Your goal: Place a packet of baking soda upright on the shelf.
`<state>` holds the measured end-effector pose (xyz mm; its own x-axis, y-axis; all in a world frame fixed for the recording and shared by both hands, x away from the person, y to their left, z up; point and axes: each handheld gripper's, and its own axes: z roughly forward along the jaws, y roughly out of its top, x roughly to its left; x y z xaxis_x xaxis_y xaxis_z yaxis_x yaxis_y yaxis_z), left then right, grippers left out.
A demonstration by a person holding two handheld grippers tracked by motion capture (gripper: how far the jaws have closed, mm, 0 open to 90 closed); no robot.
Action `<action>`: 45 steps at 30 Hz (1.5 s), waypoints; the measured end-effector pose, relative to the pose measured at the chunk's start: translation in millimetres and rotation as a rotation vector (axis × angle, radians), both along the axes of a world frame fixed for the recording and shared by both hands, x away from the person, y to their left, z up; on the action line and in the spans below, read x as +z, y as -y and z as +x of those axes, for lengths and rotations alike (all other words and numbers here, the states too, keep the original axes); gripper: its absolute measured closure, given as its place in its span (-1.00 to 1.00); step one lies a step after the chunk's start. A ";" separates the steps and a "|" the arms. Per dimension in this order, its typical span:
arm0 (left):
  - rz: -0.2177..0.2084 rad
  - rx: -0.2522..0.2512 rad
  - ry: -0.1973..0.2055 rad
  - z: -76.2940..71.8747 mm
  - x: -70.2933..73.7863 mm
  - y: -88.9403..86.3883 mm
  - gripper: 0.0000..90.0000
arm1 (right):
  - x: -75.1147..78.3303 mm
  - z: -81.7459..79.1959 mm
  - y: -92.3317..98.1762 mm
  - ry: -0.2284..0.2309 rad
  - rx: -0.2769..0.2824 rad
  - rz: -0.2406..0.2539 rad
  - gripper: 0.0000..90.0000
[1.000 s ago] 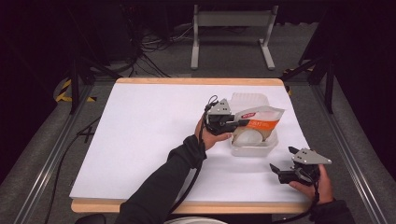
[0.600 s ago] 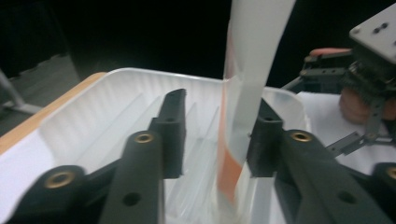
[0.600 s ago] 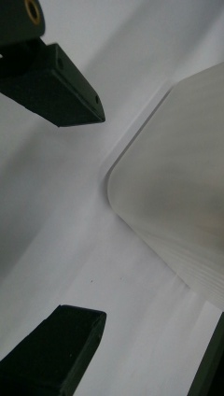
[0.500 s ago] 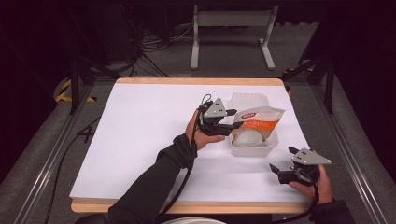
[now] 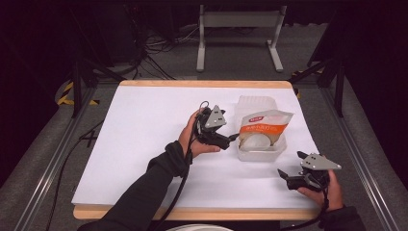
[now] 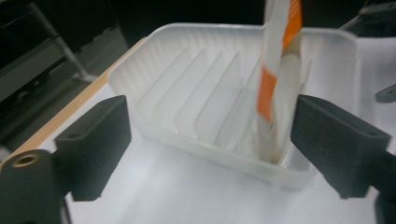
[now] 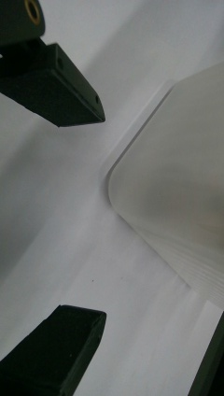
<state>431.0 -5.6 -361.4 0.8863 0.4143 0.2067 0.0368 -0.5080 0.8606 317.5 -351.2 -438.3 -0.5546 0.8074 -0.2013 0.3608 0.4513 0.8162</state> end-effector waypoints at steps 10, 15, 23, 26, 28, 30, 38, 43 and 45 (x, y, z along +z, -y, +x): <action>0.075 0.000 0.020 -8.6 -11.8 -19.3 -0.88 | 0.0 0.0 -0.6 -0.001 -0.001 -0.002 -0.87; 0.105 0.002 0.032 -10.2 -16.8 -28.2 -0.89 | -0.2 0.0 -1.0 -0.002 0.000 -0.002 -0.87; 0.151 0.008 0.064 -16.1 -22.3 -48.4 -0.89 | -0.7 0.3 -0.9 -0.004 0.000 -0.005 -0.87; 0.157 0.018 0.062 -17.3 -23.7 -56.2 -0.89 | -0.7 0.1 -1.4 -0.004 0.001 -0.008 -0.87; 0.167 0.027 0.064 -18.4 -24.5 -61.9 -0.89 | -0.6 0.0 -1.5 -0.003 0.001 -0.010 -0.87; 0.173 0.036 0.060 -20.0 -25.8 -68.1 -0.89 | -0.6 0.0 -1.3 -0.004 0.000 -0.008 -0.87; 0.205 0.073 0.067 -24.7 -32.5 -89.5 -0.89 | -0.2 -0.2 -1.1 -0.002 -0.003 -0.007 -0.87; 0.233 0.092 0.073 -28.3 -35.8 -103.8 -0.89 | -0.2 -0.4 -1.3 0.000 -0.002 -0.011 -0.87; 0.239 0.097 0.072 -30.2 -37.3 -109.4 -0.89 | -0.2 -0.4 -1.3 0.001 -0.002 -0.010 -0.86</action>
<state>400.7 103.8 -398.7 0.8243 0.4284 0.3701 0.0383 -0.6945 0.7185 317.1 -349.9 -438.5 -0.5524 0.8067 -0.2100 0.3613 0.4588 0.8117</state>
